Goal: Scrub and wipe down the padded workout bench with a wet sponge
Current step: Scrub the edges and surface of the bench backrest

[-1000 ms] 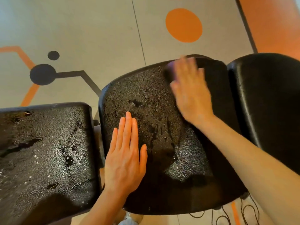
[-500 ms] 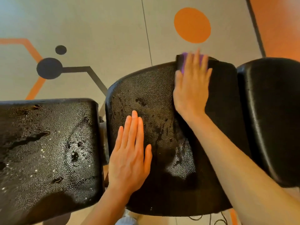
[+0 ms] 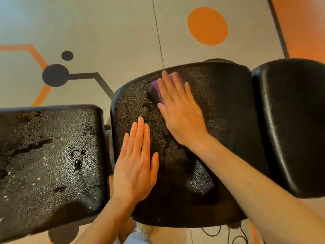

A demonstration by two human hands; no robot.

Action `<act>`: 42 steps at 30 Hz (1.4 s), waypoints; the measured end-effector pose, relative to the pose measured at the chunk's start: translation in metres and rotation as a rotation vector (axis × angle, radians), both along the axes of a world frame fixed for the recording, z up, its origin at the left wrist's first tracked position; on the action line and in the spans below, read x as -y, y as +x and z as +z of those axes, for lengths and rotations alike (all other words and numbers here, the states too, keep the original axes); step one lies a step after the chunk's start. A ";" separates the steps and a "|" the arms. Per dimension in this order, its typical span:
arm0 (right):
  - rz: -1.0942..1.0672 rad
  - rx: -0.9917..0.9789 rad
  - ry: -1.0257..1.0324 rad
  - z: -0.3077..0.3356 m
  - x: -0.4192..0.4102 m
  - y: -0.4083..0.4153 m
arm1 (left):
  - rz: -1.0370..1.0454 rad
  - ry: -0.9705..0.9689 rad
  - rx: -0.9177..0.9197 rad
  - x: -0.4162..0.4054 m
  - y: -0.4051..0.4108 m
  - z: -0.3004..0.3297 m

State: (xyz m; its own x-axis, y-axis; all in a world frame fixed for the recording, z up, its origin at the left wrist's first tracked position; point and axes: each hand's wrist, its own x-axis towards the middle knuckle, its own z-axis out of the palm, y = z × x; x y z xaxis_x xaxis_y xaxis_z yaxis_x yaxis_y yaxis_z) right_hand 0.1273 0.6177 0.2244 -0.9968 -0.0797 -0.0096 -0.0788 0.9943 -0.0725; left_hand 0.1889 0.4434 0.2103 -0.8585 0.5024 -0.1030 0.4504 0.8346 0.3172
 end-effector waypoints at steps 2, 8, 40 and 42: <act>-0.057 0.006 0.052 0.003 -0.043 0.009 | -0.005 -0.003 -0.009 0.000 0.000 -0.001; -0.479 -0.017 -0.095 0.008 -0.034 0.000 | 0.004 0.023 -0.016 0.000 0.002 0.000; -0.142 0.170 0.001 0.018 0.054 0.180 | 0.106 0.093 -0.012 0.014 0.007 -0.010; -0.125 0.176 -0.004 0.013 0.051 0.183 | 0.108 0.095 -0.011 0.013 0.007 -0.010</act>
